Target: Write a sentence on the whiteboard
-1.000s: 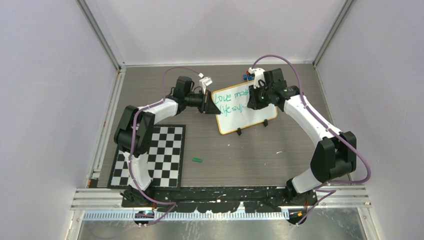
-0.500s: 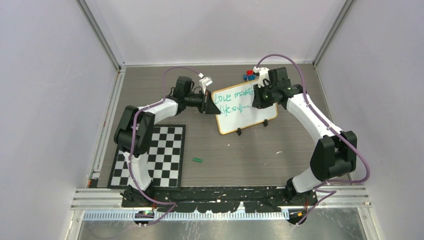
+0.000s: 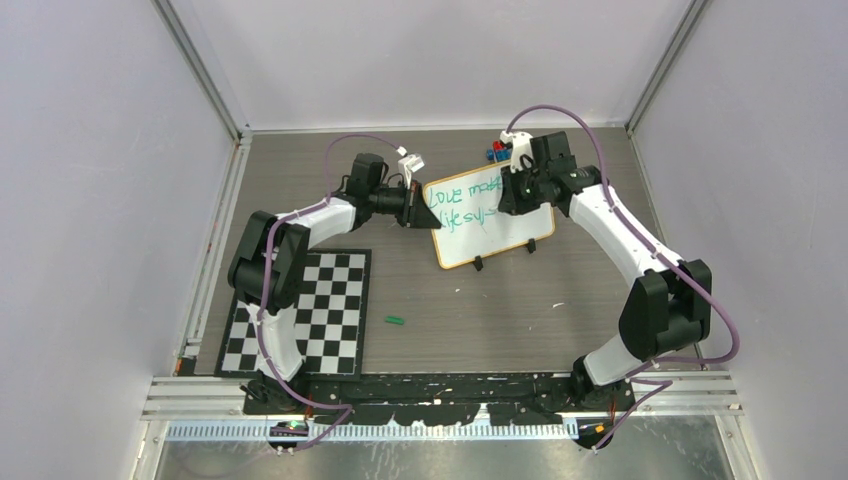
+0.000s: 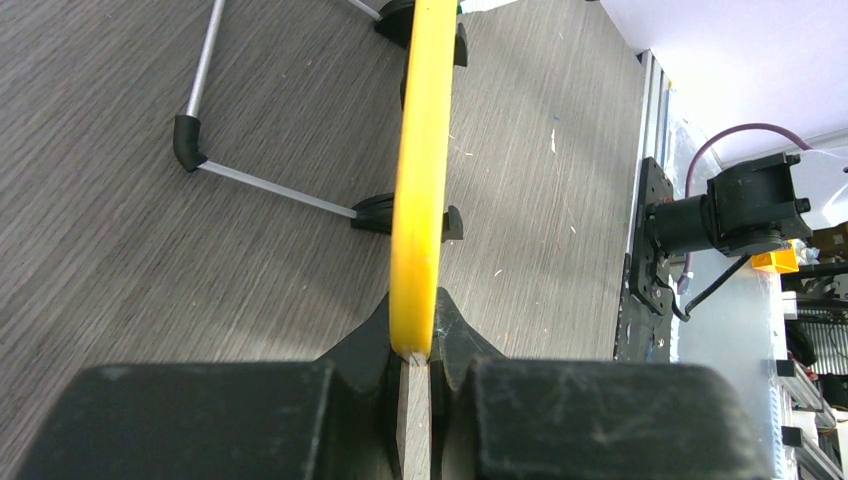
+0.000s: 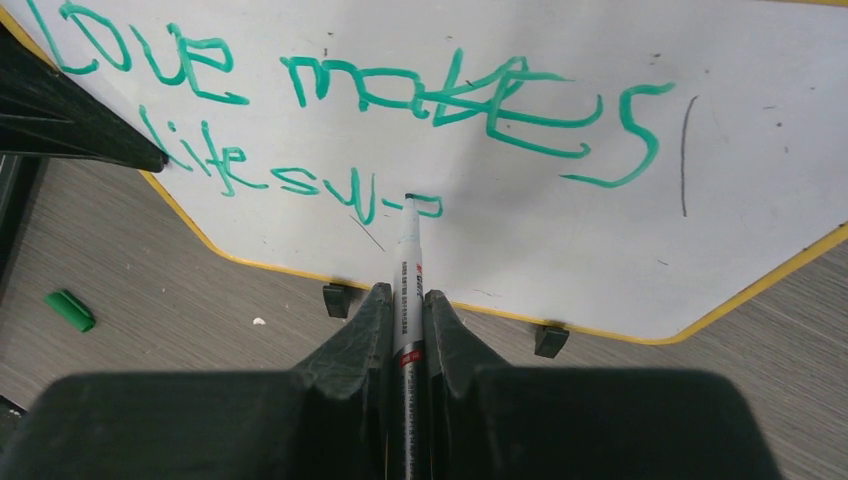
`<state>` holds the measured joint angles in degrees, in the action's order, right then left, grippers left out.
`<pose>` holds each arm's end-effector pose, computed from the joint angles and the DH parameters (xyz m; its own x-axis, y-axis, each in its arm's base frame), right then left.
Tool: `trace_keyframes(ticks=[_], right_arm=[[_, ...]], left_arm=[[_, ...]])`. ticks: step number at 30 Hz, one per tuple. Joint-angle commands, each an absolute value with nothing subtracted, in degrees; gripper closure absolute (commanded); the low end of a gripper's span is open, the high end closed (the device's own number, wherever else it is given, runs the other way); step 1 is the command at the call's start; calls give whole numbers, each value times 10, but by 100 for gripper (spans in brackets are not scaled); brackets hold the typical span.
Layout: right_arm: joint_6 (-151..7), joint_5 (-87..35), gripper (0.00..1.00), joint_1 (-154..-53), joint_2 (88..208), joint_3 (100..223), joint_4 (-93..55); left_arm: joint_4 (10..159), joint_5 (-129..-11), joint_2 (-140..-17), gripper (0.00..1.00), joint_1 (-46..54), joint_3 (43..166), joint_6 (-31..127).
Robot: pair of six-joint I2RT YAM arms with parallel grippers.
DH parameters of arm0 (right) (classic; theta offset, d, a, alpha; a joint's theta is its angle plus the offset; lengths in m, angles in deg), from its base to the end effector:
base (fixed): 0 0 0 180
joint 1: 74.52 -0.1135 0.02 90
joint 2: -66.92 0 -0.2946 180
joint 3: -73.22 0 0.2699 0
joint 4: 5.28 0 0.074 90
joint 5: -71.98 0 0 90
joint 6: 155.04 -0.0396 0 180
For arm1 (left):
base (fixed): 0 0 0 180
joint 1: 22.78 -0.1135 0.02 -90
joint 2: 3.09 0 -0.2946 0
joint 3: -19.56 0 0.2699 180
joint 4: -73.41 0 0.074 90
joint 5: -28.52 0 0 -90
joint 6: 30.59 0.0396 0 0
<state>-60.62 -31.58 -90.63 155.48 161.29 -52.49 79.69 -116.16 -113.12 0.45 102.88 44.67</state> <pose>0.3416 0.1083 0.3225 -0.6760 -0.2732 -0.6844 -0.4749 0.8717 0.1210 0.3946 -0.2045 0.2162 -0.7019 0.1412 -0.6981 0.7014 0.3074 -0.6431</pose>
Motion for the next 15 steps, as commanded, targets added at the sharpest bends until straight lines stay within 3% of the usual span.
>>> trace_keyframes(ticks=[1, 15], right_arm=[[-610, -321, 100, -917, 1558, 1628, -503], [-597, -304, 100, -918, 1540, 1586, -505]], left_arm=[[778, -1171, -1113, 100, 7, 1026, 446], [778, -1172, -1114, 100, 7, 1025, 446]])
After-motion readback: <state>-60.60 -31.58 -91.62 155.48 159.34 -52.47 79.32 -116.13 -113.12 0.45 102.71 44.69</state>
